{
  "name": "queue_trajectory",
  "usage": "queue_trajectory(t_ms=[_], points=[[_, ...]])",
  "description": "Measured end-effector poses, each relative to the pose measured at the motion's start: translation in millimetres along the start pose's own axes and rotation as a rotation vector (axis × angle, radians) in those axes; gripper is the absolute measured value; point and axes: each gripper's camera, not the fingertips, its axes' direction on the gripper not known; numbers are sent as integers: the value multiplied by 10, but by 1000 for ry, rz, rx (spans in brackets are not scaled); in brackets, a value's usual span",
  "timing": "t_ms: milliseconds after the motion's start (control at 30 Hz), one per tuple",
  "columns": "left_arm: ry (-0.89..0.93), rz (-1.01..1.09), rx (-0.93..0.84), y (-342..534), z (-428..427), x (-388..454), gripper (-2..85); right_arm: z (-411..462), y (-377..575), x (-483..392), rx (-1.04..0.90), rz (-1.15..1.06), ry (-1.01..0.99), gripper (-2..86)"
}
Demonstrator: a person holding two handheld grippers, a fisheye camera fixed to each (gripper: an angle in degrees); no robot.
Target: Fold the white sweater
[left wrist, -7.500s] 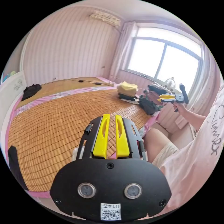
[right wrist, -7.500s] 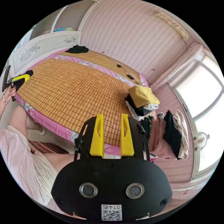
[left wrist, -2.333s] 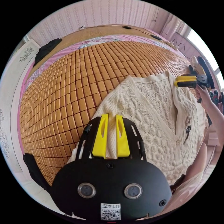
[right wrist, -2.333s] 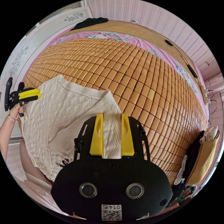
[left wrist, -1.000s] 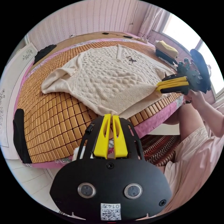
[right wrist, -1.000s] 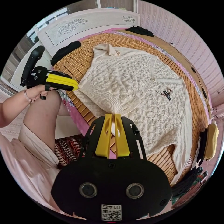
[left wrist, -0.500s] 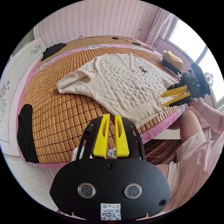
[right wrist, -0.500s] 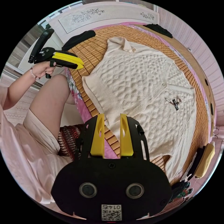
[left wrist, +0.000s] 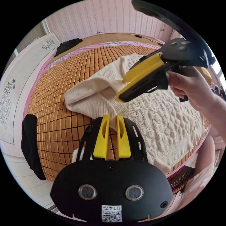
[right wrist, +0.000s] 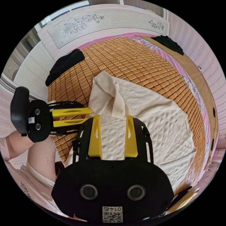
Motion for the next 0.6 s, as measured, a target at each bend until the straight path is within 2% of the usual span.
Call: queue_trajectory(t_ms=[100,267,333,400,467,600], points=[[77,-43,56,189,-18,-110,4,135,-152,73,-76,-16,-6,46],[138,-136,168,648,-237,-429,-7,-485,-316,64,15,-144,-271,25],[161,-183,207,845,-374,-551,-4,-886,-592,-138,95,-231,-440,27],[165,-244,230,1064,-513,-669,6,-1119,-829,-442,166,-304,-516,33],[163,-320,254,1395,-689,-835,27,-1241,-1016,-788,222,-375,-534,50],[145,-453,277,1837,-875,-1121,46,-1287,-1106,-1175,201,-467,-522,108]])
